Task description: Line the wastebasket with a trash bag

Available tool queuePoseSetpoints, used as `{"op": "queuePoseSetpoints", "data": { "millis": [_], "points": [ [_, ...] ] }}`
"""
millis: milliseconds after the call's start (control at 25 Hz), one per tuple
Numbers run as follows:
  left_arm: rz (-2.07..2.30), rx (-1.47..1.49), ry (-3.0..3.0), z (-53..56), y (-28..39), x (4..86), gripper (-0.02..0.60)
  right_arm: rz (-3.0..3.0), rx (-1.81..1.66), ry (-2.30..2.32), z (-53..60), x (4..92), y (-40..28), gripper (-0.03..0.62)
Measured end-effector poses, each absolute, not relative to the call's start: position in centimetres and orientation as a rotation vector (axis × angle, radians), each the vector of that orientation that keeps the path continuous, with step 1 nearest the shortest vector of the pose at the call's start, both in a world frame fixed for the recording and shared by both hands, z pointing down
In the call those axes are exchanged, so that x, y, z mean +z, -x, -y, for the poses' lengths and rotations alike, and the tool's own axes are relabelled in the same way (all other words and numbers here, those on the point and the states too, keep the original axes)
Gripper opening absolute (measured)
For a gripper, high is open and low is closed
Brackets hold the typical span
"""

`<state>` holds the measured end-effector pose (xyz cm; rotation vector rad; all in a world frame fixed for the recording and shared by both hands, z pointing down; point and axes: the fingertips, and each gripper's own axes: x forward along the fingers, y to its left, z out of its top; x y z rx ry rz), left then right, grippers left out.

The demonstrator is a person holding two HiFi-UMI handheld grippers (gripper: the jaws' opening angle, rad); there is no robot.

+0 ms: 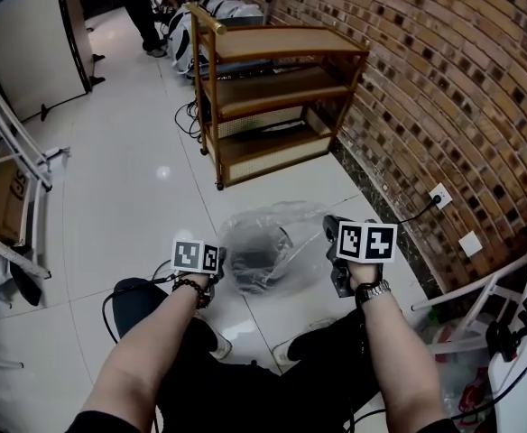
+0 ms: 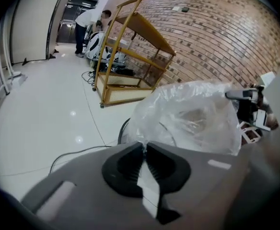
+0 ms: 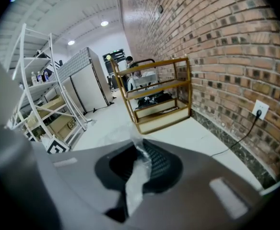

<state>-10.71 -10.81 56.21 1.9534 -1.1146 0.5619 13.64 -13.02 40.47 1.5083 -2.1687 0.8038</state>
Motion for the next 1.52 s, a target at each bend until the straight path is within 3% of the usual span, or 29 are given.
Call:
{"op": "queuePoseSetpoints", "data": {
  "millis": [560,1320,1520],
  "points": [
    [1.085,0.750,-2.054,11.1,12.9,48.9,0.002,2.161,0.955,-1.459,12.0,44.5,-12.9,0.003],
    [1.069,0.886,-2.052,12.3,12.6,53.0,0.010,2.141,0.747,-1.445,12.0,51.5,-12.4,0.006],
    [1.046,0.916,-2.051,13.0,12.2,54.6,0.058,2.100,0.783,-1.381,11.8,54.4,-12.2,0.106]
  ]
}}
